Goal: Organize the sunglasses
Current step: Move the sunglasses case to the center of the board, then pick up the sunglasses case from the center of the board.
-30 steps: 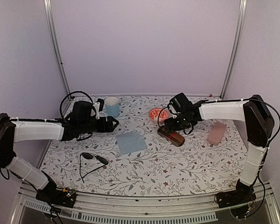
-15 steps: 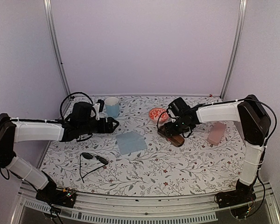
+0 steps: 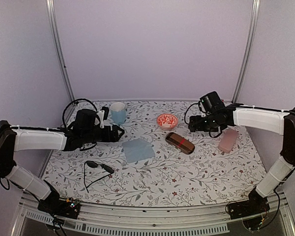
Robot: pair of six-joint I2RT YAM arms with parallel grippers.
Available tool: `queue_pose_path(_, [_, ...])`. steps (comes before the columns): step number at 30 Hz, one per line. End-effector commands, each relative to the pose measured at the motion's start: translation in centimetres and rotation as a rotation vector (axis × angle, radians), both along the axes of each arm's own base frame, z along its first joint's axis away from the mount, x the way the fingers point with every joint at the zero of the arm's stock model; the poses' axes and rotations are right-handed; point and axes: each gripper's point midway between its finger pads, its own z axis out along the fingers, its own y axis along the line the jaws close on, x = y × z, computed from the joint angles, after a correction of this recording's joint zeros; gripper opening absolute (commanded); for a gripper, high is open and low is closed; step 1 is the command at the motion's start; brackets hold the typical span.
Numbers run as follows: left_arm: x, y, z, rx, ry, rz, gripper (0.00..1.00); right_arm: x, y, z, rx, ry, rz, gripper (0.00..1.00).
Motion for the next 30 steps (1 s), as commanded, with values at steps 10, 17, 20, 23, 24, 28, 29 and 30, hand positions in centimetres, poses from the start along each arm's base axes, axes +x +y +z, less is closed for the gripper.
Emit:
queue_pose_path(10, [-0.3, -0.3, 0.7, -0.056, -0.041, -0.034, 0.89, -3.1, -18.6, -2.8, -0.087, 0.107, -0.606, 0.99])
queue_pose_path(17, [-0.8, -1.0, -0.2, -0.080, -0.019, -0.076, 0.89, -2.8, -19.5, -5.4, -0.135, 0.167, -0.658, 0.99])
queue_pose_path(20, [-0.9, -1.2, -0.2, -0.092, -0.016, -0.086, 0.89, -2.6, -19.5, -7.1, -0.138, 0.200, -0.670, 0.99])
queue_pose_path(23, [-1.0, -1.3, -0.3, -0.094, -0.011, -0.092, 0.89, -2.2, -19.6, -8.0, -0.141, 0.210, -0.680, 0.99])
queue_pose_path(24, [-1.0, -1.4, -0.3, -0.095, -0.010, -0.094, 0.89, -2.3, -19.8, -8.3, -0.151, 0.217, -0.688, 0.99])
queue_pose_path(28, [-1.0, -1.5, -0.2, -0.102, -0.008, -0.099, 0.89, -2.3, -20.4, -9.5, -0.150, 0.242, -0.699, 0.99])
queue_pose_path(29, [-1.0, -1.5, -0.2, -0.104, -0.007, -0.099, 0.89, -2.3, -20.3, -9.9, -0.136, 0.247, -0.691, 0.99])
queue_pose_path(30, [-1.0, -1.5, -0.3, -0.106, -0.005, -0.099, 0.89, -2.2, -20.1, -10.2, -0.115, 0.252, -0.683, 0.99])
